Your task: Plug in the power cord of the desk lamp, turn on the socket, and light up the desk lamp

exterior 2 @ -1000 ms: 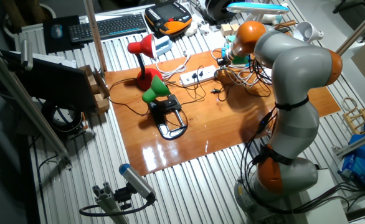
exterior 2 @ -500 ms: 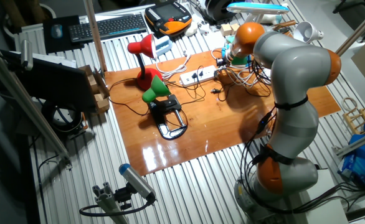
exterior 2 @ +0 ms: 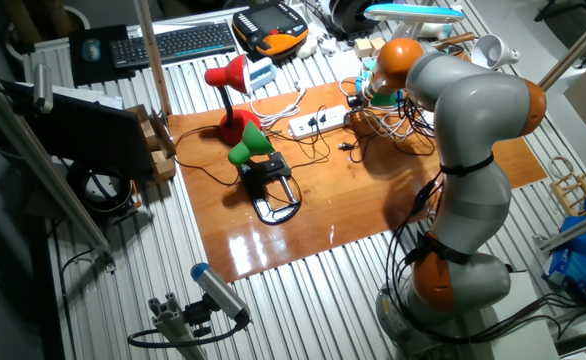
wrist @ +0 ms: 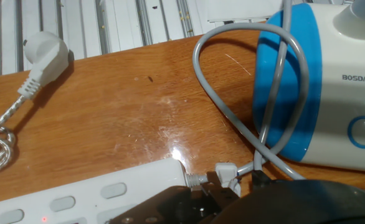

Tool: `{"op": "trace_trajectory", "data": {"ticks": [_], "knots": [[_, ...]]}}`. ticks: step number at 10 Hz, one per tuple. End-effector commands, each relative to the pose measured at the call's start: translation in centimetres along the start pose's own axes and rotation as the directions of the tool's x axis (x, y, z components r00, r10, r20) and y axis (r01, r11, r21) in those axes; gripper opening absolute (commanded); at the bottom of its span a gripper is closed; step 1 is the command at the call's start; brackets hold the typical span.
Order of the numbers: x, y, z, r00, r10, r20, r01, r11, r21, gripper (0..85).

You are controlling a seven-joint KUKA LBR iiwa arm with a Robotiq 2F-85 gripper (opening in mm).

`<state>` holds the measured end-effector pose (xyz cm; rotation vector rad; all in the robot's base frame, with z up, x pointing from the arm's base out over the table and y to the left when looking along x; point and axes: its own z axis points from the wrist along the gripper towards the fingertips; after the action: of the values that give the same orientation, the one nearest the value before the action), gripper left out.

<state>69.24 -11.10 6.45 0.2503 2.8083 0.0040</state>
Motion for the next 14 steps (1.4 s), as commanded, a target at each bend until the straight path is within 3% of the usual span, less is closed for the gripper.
{"op": "trace_trajectory", "data": {"ticks": [1, 14], "knots": [[0.06, 0.02, 0.25, 1.0, 0.001, 0.003, -0.001, 1.0, -0.001, 34.0], [0.31, 0.16, 1.17, 1.0, -0.003, 0.003, 0.003, 1.0, -0.011, 34.0]]}}
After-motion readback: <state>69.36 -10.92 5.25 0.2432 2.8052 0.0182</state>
